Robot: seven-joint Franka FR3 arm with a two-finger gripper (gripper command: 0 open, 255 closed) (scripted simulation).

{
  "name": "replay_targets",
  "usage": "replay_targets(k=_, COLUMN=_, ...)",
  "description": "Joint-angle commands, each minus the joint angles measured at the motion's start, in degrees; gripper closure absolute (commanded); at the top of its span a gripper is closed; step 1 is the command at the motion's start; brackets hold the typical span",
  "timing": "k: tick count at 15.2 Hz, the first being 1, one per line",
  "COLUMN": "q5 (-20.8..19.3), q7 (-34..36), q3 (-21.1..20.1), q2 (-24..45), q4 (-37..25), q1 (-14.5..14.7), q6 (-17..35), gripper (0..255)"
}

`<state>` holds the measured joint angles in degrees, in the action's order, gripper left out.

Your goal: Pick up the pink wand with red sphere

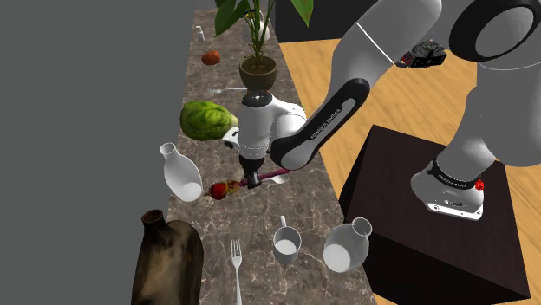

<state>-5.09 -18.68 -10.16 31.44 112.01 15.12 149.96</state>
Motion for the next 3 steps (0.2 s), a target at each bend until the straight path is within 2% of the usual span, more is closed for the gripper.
replay_targets(k=1, q5=0.3, q7=-0.1, q3=-0.2, q2=-1.3, q4=0.3, q1=-0.1, q6=-1.0, gripper=255)
replay_targets(k=3, q5=0.3, q7=-0.1, q3=-0.3, q2=-1.4, q4=0.3, q1=-0.2, q6=-1.1, gripper=255)
